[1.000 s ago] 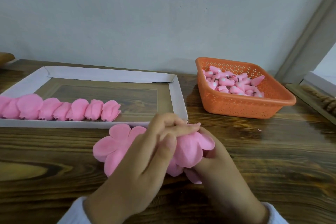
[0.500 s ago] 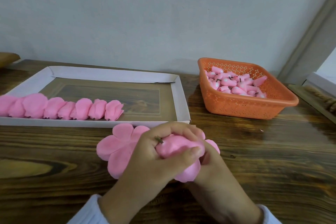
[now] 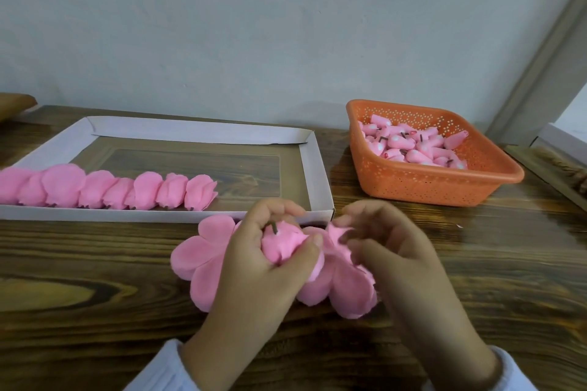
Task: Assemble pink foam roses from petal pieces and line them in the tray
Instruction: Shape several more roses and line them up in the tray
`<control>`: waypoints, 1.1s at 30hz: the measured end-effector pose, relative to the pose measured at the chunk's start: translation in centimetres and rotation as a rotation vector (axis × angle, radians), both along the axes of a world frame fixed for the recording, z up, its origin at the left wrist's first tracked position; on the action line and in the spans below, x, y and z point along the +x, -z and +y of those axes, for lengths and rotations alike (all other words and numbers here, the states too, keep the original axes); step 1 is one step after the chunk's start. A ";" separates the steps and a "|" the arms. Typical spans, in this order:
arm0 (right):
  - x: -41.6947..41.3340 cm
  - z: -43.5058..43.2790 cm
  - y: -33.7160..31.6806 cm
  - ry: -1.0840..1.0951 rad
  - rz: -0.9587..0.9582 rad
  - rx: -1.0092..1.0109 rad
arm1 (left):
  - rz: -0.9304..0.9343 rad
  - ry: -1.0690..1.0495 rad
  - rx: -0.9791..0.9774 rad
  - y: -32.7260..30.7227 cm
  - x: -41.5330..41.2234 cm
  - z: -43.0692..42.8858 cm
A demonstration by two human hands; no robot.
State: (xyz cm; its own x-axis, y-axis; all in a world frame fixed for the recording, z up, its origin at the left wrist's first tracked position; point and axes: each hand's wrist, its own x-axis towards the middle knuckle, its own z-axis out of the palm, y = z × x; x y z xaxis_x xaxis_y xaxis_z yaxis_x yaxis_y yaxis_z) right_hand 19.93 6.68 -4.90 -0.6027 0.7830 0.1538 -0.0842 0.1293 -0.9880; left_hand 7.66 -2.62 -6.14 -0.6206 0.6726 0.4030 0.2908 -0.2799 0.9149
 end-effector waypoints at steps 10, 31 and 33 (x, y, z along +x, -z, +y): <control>-0.2 -1.7 -0.3 -0.146 -0.028 0.385 | 0.223 0.212 -0.130 1.2 1.1 0.1; 0.2 -1.6 -1.2 -0.122 -0.169 0.704 | 0.414 0.308 -0.016 0.8 0.9 -0.2; 0.3 -1.7 -1.3 -0.121 -0.148 0.625 | 0.327 0.329 -0.039 0.9 1.1 -0.3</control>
